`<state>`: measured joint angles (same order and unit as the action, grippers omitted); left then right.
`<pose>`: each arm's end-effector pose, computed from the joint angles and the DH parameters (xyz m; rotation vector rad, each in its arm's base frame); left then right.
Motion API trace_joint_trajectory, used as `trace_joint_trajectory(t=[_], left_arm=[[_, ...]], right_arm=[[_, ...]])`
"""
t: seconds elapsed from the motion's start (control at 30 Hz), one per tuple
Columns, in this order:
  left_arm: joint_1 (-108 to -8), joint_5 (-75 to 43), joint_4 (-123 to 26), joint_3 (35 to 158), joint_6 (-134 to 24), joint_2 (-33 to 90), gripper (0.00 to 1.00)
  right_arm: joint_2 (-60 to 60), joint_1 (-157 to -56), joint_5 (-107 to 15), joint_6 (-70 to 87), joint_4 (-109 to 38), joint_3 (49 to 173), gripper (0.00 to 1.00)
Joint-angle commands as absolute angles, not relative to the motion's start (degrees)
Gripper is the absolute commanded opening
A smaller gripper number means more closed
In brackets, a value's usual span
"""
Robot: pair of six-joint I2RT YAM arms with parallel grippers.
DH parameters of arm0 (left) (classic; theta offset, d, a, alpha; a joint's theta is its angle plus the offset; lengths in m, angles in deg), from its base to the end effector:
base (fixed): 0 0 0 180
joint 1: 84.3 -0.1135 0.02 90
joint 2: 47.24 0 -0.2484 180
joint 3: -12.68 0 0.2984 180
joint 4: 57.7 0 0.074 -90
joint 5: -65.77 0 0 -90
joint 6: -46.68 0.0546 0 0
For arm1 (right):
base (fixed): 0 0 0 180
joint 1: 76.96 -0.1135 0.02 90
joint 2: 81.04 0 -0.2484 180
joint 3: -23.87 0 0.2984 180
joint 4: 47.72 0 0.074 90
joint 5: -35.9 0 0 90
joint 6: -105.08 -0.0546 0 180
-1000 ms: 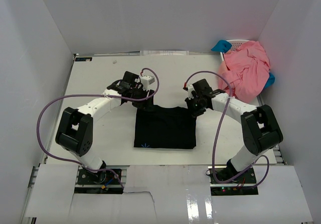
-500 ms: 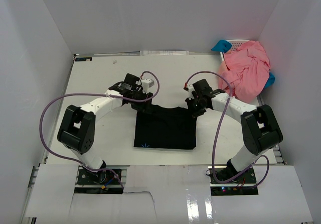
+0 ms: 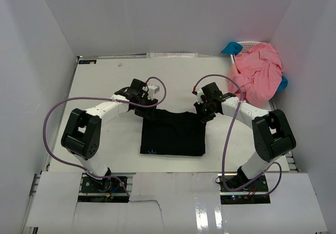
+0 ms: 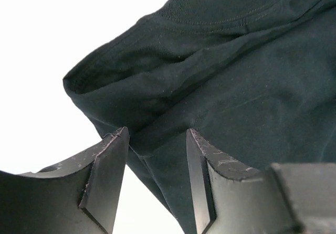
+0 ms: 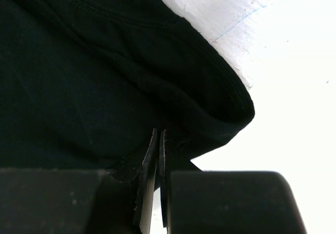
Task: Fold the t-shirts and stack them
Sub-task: Fold the long partially folded tshirt into a neat square
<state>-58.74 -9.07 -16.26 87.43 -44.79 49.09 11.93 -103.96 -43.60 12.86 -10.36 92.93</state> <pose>0.3388 -0.1778 0.1377 0.6482 2.6245 -0.5011 0.3225 0.1755 0.1287 -0.6349 2.5969 0.4103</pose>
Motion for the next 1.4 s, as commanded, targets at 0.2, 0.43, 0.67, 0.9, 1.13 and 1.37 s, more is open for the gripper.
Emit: trace_joint_trajectory(t=[0.2,0.43,0.67,0.9,1.13,1.37], left_arm=[[-59.0,-6.9,-17.1,84.2,-44.2,43.4,0.60],[-59.0,-5.6,-16.7,85.4,-43.8,46.4,0.47],[-59.0,-3.5,-16.7,87.4,-43.7,49.1,0.15],[-59.2,-4.3,-16.0,88.1,-43.8,47.6,0.00],[-61.0,-6.8,-17.2,86.6,-45.1,42.2,0.01],[-66.9,-1.5,-17.5,87.5,-47.4,42.3,0.00]], right_arm=[[11.3,-103.5,-42.6,13.3,-8.7,95.3,0.08],[11.2,-103.4,-42.4,13.4,-8.8,95.3,0.08],[11.2,-103.4,-41.9,13.3,-8.8,95.5,0.08],[10.0,-103.4,-42.1,13.1,-7.4,96.4,0.08],[7.0,-103.1,-42.6,12.3,-6.0,96.5,0.08],[5.9,-101.8,-43.2,11.6,-4.0,98.2,0.08]])
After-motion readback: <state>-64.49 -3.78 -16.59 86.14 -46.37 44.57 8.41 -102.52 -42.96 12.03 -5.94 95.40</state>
